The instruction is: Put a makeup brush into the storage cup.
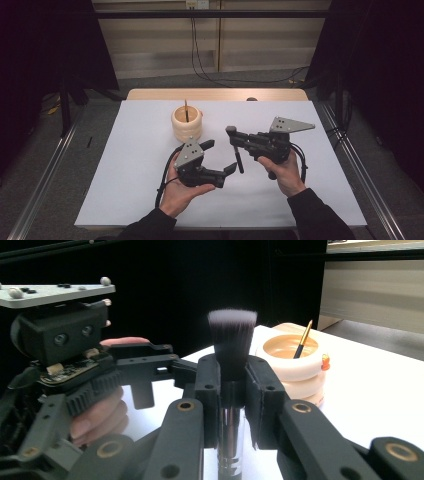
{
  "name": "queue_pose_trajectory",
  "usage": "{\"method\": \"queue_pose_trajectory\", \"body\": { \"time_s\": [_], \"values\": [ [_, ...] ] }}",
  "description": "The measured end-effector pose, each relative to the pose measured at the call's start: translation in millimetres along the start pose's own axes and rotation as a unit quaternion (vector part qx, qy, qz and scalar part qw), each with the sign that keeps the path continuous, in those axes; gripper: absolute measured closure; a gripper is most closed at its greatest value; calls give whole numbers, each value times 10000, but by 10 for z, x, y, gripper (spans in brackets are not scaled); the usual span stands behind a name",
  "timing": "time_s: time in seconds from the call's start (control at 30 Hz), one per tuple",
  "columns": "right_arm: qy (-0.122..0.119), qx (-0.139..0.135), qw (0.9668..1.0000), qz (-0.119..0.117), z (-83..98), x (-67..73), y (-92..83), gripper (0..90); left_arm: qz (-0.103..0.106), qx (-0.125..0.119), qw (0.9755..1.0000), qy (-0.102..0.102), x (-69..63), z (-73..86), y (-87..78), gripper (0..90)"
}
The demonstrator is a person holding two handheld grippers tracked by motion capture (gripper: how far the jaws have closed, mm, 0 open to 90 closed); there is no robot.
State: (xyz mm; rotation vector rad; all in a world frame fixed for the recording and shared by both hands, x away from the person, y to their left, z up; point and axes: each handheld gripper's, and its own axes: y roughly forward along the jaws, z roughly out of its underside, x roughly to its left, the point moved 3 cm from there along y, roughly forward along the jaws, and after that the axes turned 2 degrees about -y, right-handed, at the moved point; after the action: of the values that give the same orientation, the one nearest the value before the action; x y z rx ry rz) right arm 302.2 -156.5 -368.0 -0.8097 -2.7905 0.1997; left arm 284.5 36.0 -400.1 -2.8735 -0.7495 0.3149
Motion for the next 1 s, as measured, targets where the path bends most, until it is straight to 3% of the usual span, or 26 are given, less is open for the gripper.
{"method": "queue_pose_trajectory", "body": {
  "time_s": [0.07, 0.33, 0.37, 0.4, 0.47, 0.57, 0.6, 0.63, 0.77, 1.0],
  "values": [
    [-24, 17, 10000, -32, 1, 13, 8, 776, -134, 48, 9999, 52, 5, -2, 35, 64],
    [12, -28, 10000, 10, -7, -15, -27, 776, -170, 14, 9998, 70, 24, -17, 147, 213],
    [18, -25, 10000, 14, -7, -16, -29, 776, -279, 67, 9995, 90, 34, -11, 157, 233],
    [1, -23, 10000, 14, -5, -15, -27, 776, -121, 35, 9999, 17, 42, -6, 183, 257],
    [-11, 7, 10000, 3, 3, -5, -15, 776, -48, 50, 9999, -99, 45, -3, 204, 285],
    [-53, 36, 10000, -26, 15, 14, 6, 776, -3, 181, 9998, -100, 44, 26, 234, 352],
    [-46, 35, 10000, -41, 19, 17, 8, 776, 100, 198, 9997, -113, 56, 34, 245, 380],
    [-14, 19, 10000, -61, 23, 17, 13, 776, 45, 217, 9996, -164, 63, 33, 248, 414],
    [-39, 82, 9999, -75, 48, 32, 40, 776, 223, 258, 9988, -348, 78, 24, 268, 539],
    [-4, 55, 10000, -50, 51, 15, 37, 776, 302, 336, 9986, -272, 72, 23, 259, 707]
  ]
}}
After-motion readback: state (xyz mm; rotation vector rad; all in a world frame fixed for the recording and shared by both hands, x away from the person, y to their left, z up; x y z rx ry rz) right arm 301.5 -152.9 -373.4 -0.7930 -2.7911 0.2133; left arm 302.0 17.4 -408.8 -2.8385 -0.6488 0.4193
